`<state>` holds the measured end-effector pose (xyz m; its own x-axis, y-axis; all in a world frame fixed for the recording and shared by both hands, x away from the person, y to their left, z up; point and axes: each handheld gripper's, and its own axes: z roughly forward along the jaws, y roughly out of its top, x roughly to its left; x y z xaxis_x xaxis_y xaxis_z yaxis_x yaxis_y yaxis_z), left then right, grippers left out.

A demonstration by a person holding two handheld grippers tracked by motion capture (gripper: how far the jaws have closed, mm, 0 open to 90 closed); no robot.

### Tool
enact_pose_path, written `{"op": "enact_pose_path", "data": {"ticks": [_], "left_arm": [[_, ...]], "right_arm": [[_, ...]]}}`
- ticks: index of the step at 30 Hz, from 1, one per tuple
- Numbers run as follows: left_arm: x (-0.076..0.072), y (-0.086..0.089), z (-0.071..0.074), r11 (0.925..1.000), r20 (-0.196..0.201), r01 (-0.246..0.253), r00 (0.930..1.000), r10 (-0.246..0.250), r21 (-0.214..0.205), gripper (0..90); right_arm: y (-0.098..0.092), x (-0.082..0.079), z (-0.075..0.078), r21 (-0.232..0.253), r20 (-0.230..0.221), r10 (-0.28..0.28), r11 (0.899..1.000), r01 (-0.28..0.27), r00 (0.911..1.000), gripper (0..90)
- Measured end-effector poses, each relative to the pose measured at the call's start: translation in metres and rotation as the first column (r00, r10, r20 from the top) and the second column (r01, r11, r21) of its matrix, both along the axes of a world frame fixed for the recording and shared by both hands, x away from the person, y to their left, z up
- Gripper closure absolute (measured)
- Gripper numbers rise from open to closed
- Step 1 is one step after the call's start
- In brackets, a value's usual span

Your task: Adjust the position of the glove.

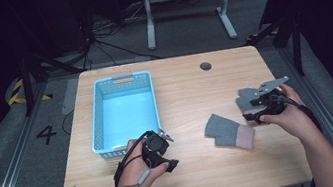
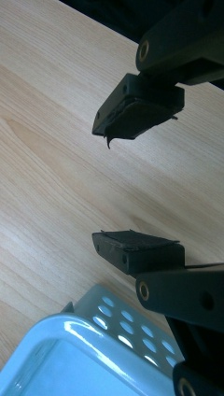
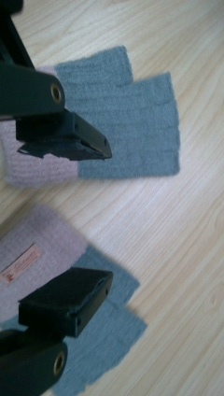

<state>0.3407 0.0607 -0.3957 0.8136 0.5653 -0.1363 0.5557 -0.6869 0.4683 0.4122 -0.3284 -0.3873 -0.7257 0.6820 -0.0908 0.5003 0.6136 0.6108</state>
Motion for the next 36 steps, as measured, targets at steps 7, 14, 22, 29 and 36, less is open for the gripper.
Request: {"op": "enact_pose_path", "data": {"ticks": [7, 14, 22, 29, 36], "left_arm": [[-0.001, 0.000, 0.001, 0.9998, 0.000, 0.008, 1.0000, -0.008, -0.016, 42.1], [-0.001, 0.000, 0.002, 0.9996, 0.004, 0.011, 0.9999, -0.011, -0.025, 42.0], [-0.001, 0.000, 0.002, 0.9995, -0.003, 0.009, 1.0000, -0.009, -0.031, 41.8], [-0.002, 0.000, 0.003, 0.9989, 0.003, 0.017, 0.9999, -0.017, -0.043, 41.5], [-0.001, 0.001, 0.004, 0.9989, 0.007, 0.018, 0.9998, -0.018, -0.043, 41.5]], "right_arm": [[0.022, -0.001, -0.014, -0.010, -0.040, 0.037, 0.999, -0.037, 0.9985, 33.1], [0.038, -0.002, -0.031, -0.014, -0.110, 0.058, 0.998, -0.060, 0.9922, 35.3], [0.052, -0.003, -0.045, -0.060, -0.150, 0.086, 0.994, -0.096, 0.9850, 32.7], [0.055, -0.004, -0.051, -0.075, -0.150, 0.087, 0.992, -0.099, 0.9849, 34.7], [0.059, -0.007, -0.046, -0.086, -0.175, 0.101, 0.989, -0.118, 0.9794, 67.3]]}}
